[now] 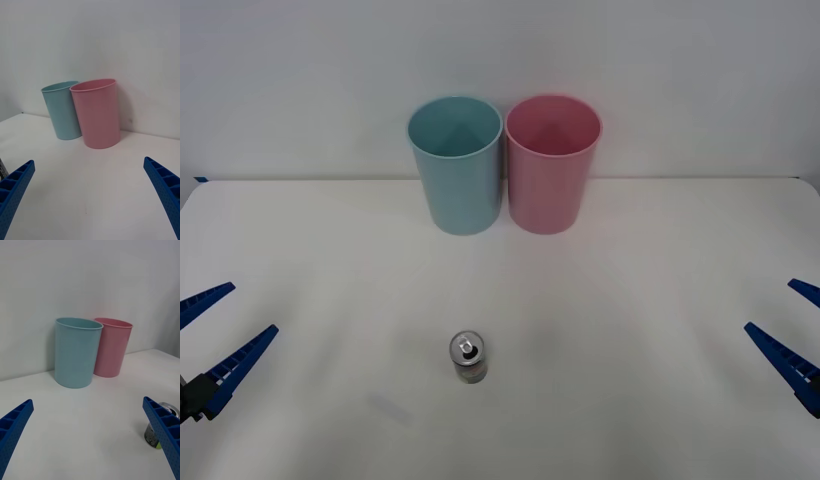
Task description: Grasp the object on the table and drop it into the matching bin: aluminum can to the light blue bin, PET bottle to the pink bin.
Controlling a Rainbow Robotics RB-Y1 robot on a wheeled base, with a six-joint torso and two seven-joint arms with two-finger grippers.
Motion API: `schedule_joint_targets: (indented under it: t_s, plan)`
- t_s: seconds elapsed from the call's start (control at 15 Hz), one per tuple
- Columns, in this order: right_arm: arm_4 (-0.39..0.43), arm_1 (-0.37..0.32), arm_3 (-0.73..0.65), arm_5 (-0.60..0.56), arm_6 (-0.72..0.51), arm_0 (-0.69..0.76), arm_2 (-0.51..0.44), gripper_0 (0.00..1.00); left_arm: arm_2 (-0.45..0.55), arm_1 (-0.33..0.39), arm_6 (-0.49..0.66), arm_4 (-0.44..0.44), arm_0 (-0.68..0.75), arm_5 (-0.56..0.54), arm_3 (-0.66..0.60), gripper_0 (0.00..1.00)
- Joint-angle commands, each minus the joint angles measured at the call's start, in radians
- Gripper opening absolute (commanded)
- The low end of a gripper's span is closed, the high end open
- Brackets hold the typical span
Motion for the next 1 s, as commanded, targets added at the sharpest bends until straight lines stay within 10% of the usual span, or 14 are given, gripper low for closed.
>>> schedule_joint_targets:
  t_s: [0.07, 1.0]
  plan:
    - [0.000, 0.000, 0.000, 0.000, 0.000, 0.000, 0.000, 1.00, 0.000, 0.000, 0.000, 0.000, 0.000, 0.000, 0.000, 1.00]
    - [0.097, -0.013, -0.023, -0.051, 0.024, 0.011, 0.139, 1.00, 0.000, 0.000, 0.000, 0.000, 0.000, 0.000, 0.000, 1.00]
